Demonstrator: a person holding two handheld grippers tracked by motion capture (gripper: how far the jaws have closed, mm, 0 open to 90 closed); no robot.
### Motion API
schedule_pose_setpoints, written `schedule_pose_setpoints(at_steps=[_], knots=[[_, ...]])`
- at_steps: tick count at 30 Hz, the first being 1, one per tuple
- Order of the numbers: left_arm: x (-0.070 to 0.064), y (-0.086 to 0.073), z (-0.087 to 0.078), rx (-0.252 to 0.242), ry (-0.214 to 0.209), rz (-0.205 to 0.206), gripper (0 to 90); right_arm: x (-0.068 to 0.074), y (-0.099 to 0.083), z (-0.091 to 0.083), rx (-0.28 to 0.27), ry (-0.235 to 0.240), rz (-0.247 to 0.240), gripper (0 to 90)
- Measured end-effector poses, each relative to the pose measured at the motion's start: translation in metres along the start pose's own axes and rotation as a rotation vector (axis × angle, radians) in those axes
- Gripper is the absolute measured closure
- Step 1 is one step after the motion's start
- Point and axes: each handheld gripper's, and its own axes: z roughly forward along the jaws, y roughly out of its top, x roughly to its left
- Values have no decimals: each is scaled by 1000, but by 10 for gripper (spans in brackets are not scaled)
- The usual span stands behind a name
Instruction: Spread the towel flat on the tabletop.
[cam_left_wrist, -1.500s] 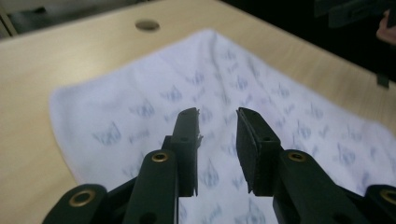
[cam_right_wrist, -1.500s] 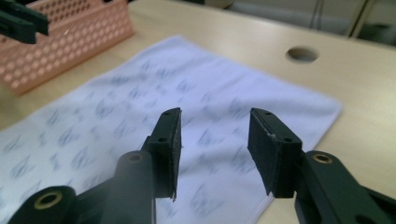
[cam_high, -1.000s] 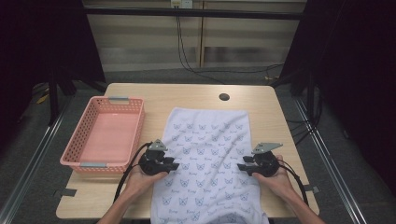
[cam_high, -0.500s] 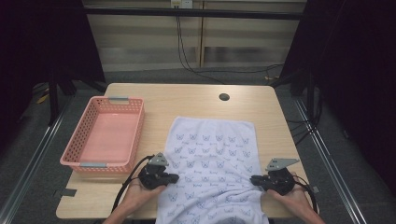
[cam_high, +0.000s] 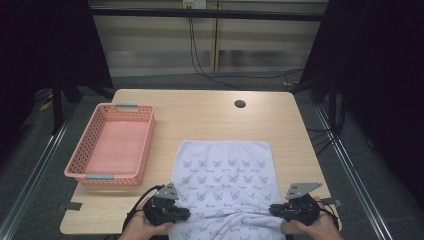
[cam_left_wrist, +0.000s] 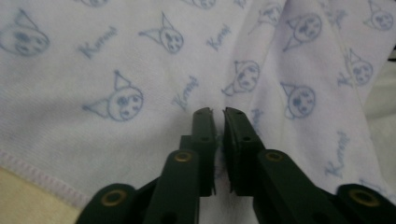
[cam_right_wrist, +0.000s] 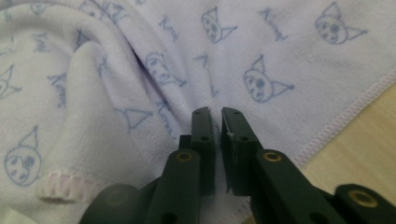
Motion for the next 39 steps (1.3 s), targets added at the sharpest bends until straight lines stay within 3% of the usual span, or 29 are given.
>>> schedule_pose_setpoints(at_steps=[3, 4, 6, 9, 11, 15, 18, 22, 25, 31, 33, 35, 36, 39], knots=[[13, 9, -3, -46, 18, -15, 726, -14, 7, -8, -117, -37, 52, 672], [18, 13, -4, -62, 41, -27, 717, -19, 11, -11, -141, -71, 58, 654], [30, 20, -4, -108, 63, -52, 699, -33, 18, -12, -174, -107, 79, 615], [47, 31, -1, -118, 108, -63, 669, -53, 30, -9, -194, -159, 101, 592], [56, 36, -1, -140, 130, -92, 655, -62, 40, -5, -199, -179, 105, 578], [68, 44, -5, -185, 169, -111, 645, -77, 62, 7, -208, -215, 85, 547], [79, 47, -5, -180, 203, -141, 647, -89, 77, 17, -208, -235, 83, 540], [87, 50, -4, -204, 233, -138, 645, -111, 91, 39, -182, -255, 93, 519], [95, 50, 1, -176, 253, -160, 631, -126, 97, 55, -150, -275, 109, 484], [105, 59, 1, -222, 270, -165, 610, -144, 97, 75, -111, -326, 147, 422], [109, 63, 5, -203, 295, -183, 582, -147, 95, 76, -121, -320, 166, 409], [111, 66, 8, -212, 278, -169, 574, -147, 94, 76, -129, -314, 160, 448], [111, 67, 9, -208, 290, -174, 570, -145, 94, 76, -132, -307, 161, 481], [116, 70, 9, -219, 294, -181, 528, -142, 94, 76, -137, -287, 141, 637]])
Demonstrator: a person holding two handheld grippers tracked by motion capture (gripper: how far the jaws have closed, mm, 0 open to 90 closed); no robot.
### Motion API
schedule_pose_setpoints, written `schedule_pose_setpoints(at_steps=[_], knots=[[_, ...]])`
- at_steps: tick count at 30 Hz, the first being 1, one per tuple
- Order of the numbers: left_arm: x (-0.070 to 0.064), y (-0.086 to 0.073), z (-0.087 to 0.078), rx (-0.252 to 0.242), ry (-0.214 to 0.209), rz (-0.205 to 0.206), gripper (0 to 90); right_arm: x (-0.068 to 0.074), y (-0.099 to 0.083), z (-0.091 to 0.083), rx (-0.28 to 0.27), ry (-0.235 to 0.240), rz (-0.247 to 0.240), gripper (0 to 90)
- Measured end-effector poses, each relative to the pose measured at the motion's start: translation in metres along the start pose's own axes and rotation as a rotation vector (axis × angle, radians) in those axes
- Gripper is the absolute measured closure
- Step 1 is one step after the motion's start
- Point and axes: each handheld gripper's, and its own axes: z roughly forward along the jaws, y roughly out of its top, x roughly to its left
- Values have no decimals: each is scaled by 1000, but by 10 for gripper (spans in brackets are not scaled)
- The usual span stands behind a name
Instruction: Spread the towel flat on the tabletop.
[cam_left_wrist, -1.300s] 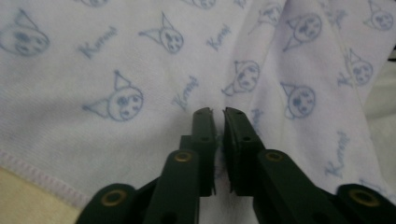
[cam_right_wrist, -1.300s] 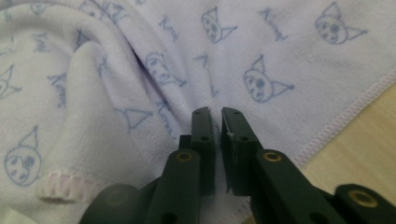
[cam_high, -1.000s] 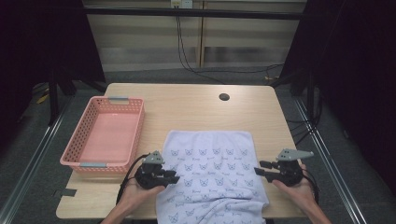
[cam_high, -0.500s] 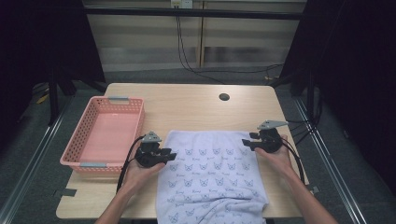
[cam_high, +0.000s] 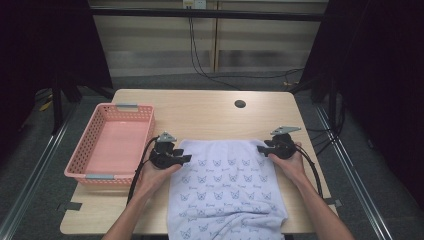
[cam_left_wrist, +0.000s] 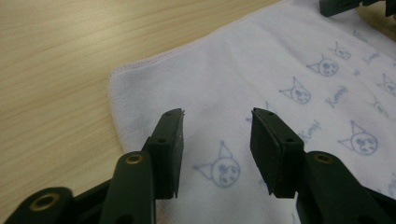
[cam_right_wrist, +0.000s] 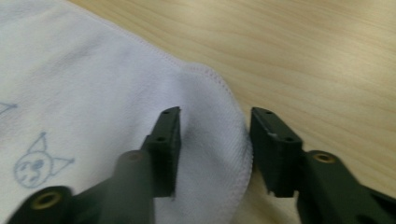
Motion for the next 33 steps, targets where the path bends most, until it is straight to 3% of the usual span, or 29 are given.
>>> schedule_pose_setpoints(at_steps=[3, 4, 6, 7, 9, 11, 15, 18, 22, 24, 27, 28, 29, 30, 33], knots=[[6, 2, 4, -2, 24, -27, 509, 3, 0, 0, 4, 20, -2, 735], [8, 2, 6, -9, 12, -34, 496, 3, 1, -1, 6, 27, 0, 773], [11, 2, 10, 10, 36, -37, 477, 3, 0, -1, 5, 34, 2, 801], [13, 1, 11, 3, 21, -60, 460, 3, 0, -1, 8, 39, 7, 820], [16, 1, 10, 6, 38, -48, 458, 3, 0, -1, 8, 44, 7, 833], [18, 1, 10, 4, 33, -61, 450, 2, 0, -1, 8, 48, 8, 840], [14, -1, 16, 36, 58, -27, 437, 1, -1, -3, 11, 52, 18, 842], [18, -1, 15, 29, 55, -34, 435, 0, -4, -6, 15, 47, 8, 842], [20, -2, 19, 46, 88, -44, 408, -1, -8, -11, 16, 49, 15, 842], [18, 1, 22, 56, 64, -46, 384, -2, -9, -12, 15, 48, 14, 841], [12, 3, 28, 54, 79, -6, 382, -2, -9, -12, 14, 50, 17, 841], [13, 5, 30, 52, 78, -5, 392, -1, -9, -12, 15, 46, 16, 842], [14, 6, 31, 51, 72, 1, 457, -1, -9, -12, 15, 45, 12, 843], [15, 7, 33, 39, 53, -15, 543, -1, -9, -12, 14, 47, 13, 844], [16, 9, 35, 61, 43, 2, 813, -2, -8, -11, 16, 53, 27, 849]])
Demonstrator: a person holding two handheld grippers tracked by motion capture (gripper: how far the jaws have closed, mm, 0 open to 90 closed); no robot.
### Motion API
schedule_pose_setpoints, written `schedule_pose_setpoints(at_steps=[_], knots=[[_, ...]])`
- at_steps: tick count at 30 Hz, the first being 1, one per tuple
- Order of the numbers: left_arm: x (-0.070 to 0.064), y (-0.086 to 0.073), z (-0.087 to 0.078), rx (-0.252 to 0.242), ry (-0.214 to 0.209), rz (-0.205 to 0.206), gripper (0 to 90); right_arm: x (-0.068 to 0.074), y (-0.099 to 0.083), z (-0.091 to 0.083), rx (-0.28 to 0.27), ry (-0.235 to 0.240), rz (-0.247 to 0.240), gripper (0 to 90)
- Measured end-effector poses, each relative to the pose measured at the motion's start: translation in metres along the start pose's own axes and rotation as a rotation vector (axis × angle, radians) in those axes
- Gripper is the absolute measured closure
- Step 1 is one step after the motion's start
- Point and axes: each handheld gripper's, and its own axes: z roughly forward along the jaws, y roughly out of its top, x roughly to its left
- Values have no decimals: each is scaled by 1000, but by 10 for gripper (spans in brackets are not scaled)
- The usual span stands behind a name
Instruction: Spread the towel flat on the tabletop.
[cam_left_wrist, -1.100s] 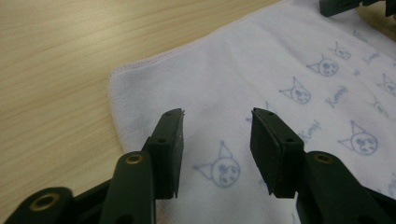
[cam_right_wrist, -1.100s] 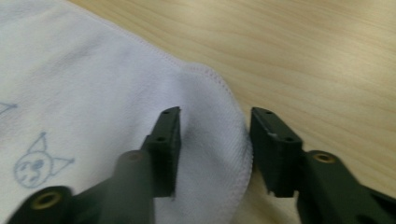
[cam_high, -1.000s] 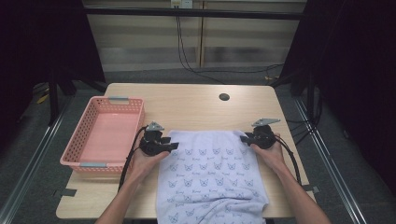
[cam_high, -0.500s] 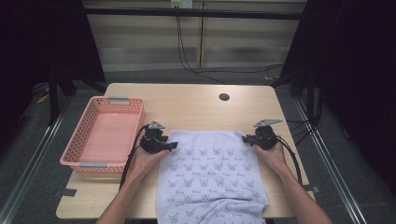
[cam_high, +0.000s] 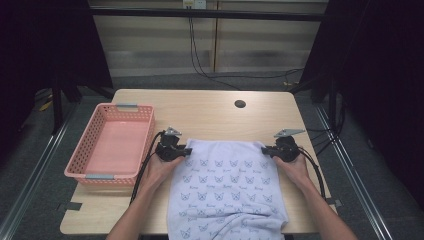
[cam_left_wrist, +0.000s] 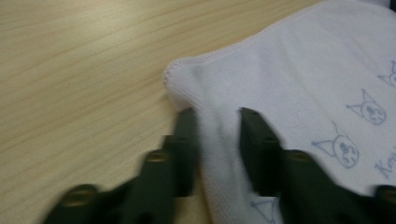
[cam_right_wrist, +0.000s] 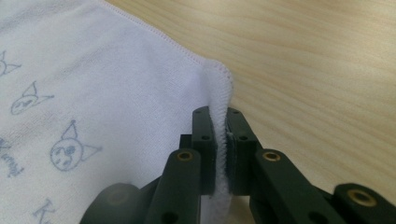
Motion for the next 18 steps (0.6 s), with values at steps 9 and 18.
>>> schedule_pose_setpoints(at_steps=[9, 18], knots=[[-15, 14, -30, -114, -128, 8, 854, -7, 10, -38, -142, 48, 65, 856], [-22, 35, -61, -197, -141, 48, 855, -6, 14, -82, -239, 56, 64, 858]])
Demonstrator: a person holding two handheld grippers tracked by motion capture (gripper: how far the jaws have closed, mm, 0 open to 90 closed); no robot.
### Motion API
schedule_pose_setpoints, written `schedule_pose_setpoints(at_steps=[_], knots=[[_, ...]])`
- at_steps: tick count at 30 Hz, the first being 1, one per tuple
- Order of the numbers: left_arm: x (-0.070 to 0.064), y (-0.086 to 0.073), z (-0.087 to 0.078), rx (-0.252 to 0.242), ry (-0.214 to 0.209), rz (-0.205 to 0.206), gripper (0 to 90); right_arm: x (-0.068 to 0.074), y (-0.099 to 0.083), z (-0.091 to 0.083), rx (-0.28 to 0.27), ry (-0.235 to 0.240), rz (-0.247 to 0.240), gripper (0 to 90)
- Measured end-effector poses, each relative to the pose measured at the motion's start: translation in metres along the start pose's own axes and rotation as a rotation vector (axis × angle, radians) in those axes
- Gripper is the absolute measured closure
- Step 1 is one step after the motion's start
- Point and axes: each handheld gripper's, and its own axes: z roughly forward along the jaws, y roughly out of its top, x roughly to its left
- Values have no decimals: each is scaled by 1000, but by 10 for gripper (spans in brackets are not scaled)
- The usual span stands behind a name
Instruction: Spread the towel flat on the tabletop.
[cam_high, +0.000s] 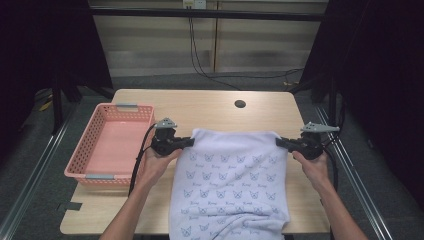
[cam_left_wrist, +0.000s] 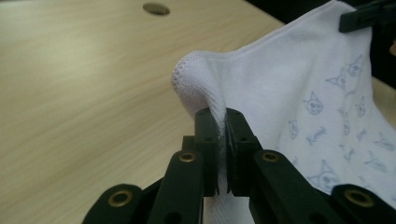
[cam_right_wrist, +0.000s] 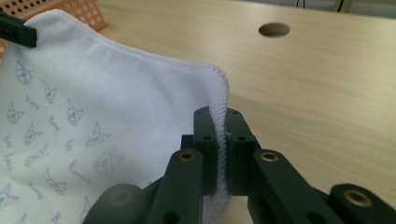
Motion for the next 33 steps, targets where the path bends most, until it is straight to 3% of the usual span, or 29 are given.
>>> schedule_pose_setpoints(at_steps=[8, 15, 23, 27, 29, 31, 33], knots=[[7, 34, -19, -89, 27, -1, 856, -7, 47, -9, -115, 7, 6, 858], [20, 53, -32, -138, 57, 0, 857, -7, 72, -4, -131, -4, -12, 856], [27, 91, -40, -164, 109, 45, 857, -14, 112, 0, -146, -32, -27, 855], [24, 110, -45, -184, 106, 63, 859, -20, 136, -4, -173, -57, -34, 856], [22, 119, -44, -192, 110, 79, 859, -22, 140, -5, -179, -63, -33, 856], [21, 127, -43, -211, 101, 71, 860, -26, 151, -9, -181, -90, -31, 857], [20, 134, -41, -207, 124, 83, 860, -28, 161, -13, -179, -106, -35, 856]])
